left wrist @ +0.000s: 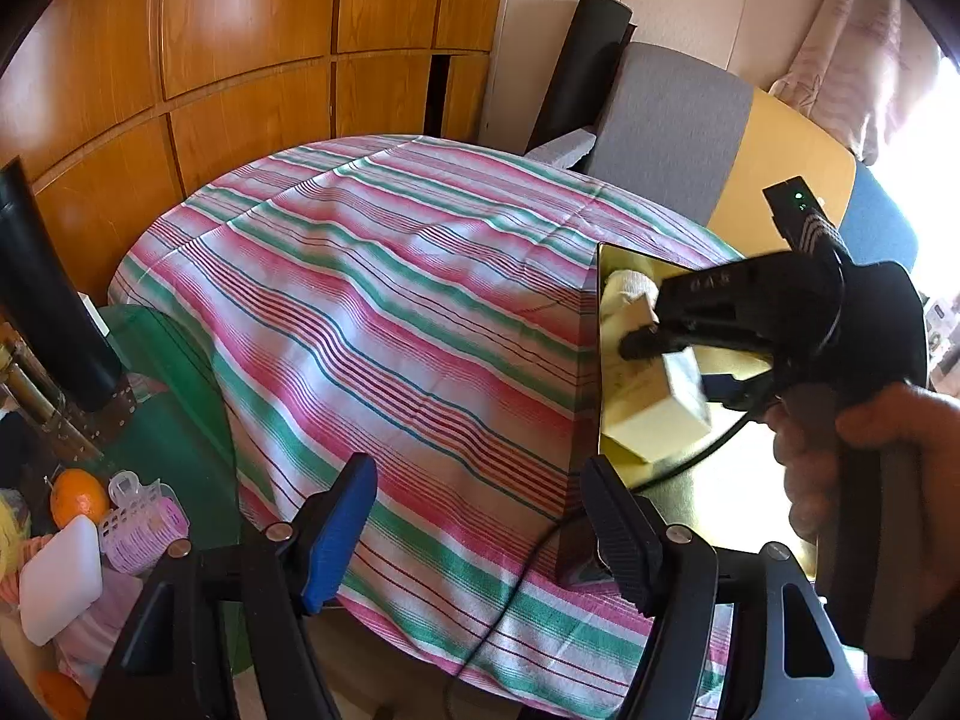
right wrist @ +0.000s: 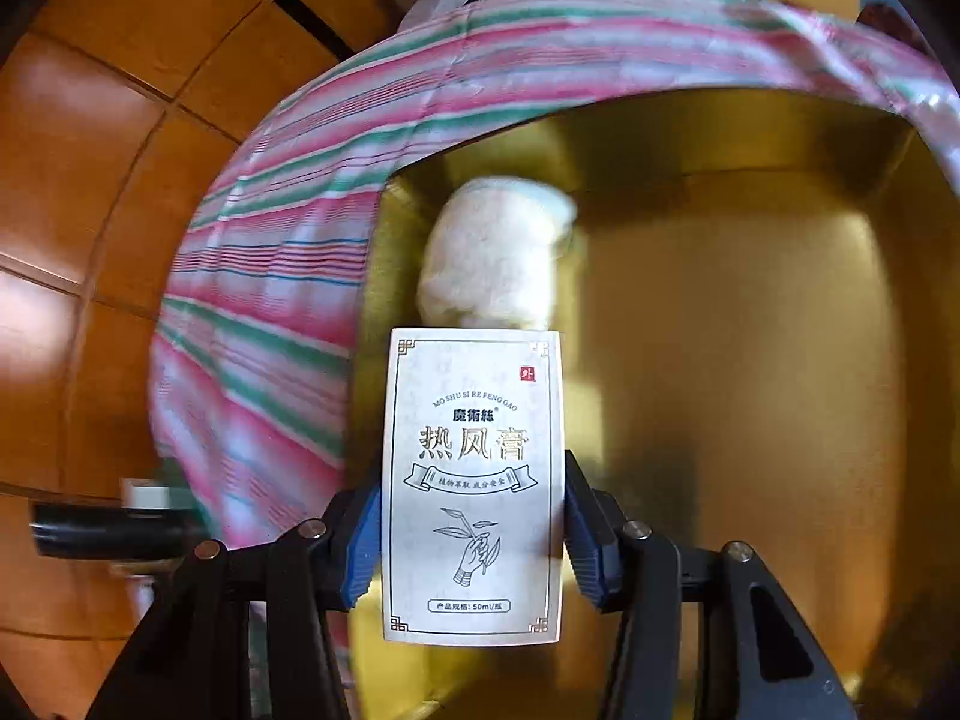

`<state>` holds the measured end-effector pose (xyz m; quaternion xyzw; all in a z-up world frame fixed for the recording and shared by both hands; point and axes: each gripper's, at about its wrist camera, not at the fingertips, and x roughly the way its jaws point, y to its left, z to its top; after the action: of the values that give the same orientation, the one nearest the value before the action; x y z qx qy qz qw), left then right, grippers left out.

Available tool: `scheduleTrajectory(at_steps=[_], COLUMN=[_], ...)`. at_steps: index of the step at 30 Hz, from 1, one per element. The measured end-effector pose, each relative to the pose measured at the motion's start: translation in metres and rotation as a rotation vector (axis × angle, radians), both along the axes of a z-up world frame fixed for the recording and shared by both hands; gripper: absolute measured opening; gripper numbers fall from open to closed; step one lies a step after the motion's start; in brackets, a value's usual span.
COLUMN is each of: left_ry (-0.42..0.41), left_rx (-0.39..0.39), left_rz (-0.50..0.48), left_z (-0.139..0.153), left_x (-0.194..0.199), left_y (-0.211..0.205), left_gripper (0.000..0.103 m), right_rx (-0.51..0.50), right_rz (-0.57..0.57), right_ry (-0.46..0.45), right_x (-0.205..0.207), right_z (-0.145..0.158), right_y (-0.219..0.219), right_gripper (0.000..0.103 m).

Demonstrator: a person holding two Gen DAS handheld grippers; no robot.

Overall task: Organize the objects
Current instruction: 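Place the medicine box in the tray beside the towel, open right tool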

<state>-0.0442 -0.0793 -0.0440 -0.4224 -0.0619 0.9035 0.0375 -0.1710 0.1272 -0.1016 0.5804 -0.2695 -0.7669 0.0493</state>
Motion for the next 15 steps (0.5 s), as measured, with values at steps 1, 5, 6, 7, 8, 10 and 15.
scheduleTrajectory(at_steps=[1, 5, 6, 7, 8, 10, 15], left_ry=[0.001, 0.003, 0.005, 0.006, 0.01, 0.015, 0.031], left_rx=[0.002, 0.006, 0.005, 0.006, 0.007, 0.005, -0.008], left_rz=[0.001, 0.001, 0.0, -0.001, -0.001, -0.003, -0.014], left_z=[0.0, 0.001, 0.002, 0.002, 0.002, 0.003, 0.007], left_x=[0.0, 0.0, 0.001, 0.001, 0.001, 0.001, 0.004], left_y=[-0.001, -0.001, -0.001, -0.001, -0.001, 0.001, 0.009], left_gripper=[0.071, 0.071, 0.071, 0.071, 0.071, 0.071, 0.073], right_rx=[-0.026, -0.094, -0.104, -0.109, -0.1, -0.081, 0.011], right_rz=[0.003, 0.009, 0.009, 0.013, 0.018, 0.033, 0.067], right_ry=[0.005, 0.042, 0.052, 0.066, 0.08, 0.113, 0.184], right_x=[0.0, 0.007, 0.011, 0.016, 0.021, 0.034, 0.072], right_z=[-0.001, 0.003, 0.005, 0.008, 0.011, 0.017, 0.036], right_y=[0.0, 0.008, 0.012, 0.014, 0.018, 0.025, 0.045], right_gripper=[0.059, 0.063, 0.063, 0.063, 0.063, 0.064, 0.064])
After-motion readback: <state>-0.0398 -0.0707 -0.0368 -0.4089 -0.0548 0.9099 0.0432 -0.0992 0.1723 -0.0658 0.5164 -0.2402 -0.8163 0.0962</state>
